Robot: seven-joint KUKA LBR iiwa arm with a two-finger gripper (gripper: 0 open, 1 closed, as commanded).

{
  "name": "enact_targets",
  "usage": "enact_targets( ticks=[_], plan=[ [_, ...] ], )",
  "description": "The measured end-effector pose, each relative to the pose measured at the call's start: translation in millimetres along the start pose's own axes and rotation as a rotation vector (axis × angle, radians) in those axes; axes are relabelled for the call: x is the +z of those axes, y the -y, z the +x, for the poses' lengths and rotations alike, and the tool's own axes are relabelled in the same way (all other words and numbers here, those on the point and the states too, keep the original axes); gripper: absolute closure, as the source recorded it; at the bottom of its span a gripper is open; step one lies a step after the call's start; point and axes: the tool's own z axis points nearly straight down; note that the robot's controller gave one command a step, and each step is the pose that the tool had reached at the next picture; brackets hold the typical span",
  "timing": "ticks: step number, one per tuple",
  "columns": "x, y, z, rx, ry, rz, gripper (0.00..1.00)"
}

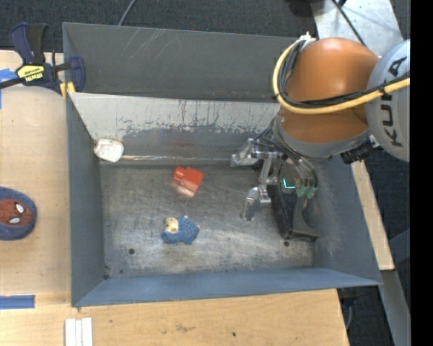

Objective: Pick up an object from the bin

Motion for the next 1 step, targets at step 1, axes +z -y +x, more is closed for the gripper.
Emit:
enact_targets(
  ticks=[1],
  plan=[
    [133.0, -72.7, -34.8, -0.048, 0.015, 0.001, 0.00]
  ],
)
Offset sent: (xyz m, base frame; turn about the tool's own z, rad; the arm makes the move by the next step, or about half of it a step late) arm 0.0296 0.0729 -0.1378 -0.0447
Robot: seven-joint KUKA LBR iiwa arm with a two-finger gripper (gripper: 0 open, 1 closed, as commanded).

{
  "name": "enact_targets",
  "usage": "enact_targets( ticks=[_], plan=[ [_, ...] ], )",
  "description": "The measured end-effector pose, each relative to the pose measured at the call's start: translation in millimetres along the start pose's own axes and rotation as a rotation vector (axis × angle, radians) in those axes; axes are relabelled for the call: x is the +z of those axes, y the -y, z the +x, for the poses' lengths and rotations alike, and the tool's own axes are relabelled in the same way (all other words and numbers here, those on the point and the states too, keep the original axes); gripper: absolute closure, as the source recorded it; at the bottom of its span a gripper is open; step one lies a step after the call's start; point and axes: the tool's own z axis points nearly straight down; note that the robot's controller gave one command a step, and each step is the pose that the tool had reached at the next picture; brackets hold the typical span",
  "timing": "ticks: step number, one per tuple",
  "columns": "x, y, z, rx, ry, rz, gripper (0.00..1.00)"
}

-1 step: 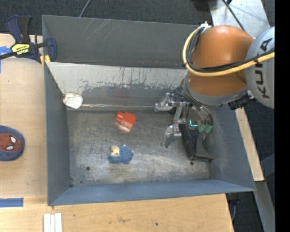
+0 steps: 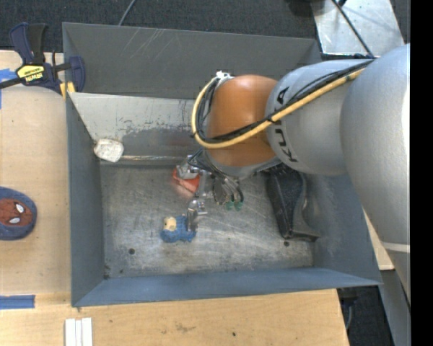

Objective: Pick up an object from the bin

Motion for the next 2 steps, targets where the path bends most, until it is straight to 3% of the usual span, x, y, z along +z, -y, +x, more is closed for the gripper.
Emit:
enact_targets(
  ticks=[1, 2],
  plan=[
    [-15, 30, -32.3, 0.425, -0.003, 0.001, 0.00],
    [23, 20, -34.8, 0.390, -0.007, 0.001, 0.00]
  ],
)
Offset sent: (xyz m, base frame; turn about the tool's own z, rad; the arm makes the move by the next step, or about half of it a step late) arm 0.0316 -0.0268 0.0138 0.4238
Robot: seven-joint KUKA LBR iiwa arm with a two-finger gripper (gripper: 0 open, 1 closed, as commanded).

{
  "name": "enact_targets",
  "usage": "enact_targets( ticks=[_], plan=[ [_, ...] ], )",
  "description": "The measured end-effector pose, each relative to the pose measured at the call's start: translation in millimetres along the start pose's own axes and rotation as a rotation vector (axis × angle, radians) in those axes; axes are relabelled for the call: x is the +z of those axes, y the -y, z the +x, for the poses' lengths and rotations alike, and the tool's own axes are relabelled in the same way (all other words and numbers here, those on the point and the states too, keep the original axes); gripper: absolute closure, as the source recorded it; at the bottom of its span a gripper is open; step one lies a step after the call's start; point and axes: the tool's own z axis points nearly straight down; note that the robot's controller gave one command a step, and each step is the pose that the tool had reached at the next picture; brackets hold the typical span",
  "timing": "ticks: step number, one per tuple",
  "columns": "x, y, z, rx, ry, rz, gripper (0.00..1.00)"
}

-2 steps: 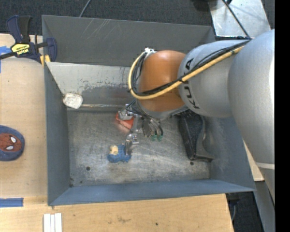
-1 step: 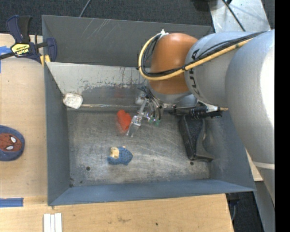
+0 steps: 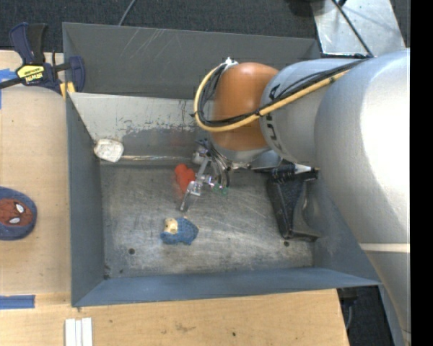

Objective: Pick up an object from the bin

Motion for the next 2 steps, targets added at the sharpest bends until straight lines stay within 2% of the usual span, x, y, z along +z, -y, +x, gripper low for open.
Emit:
enact_targets(
  ticks=[1, 2],
  plan=[
    [-4, -1, -2.0, 0.000, 0.007, -0.003, 1.00],
    [-146, -24, 25.3, -0.025, 0.007, -0.005, 1.00]
  ],
)
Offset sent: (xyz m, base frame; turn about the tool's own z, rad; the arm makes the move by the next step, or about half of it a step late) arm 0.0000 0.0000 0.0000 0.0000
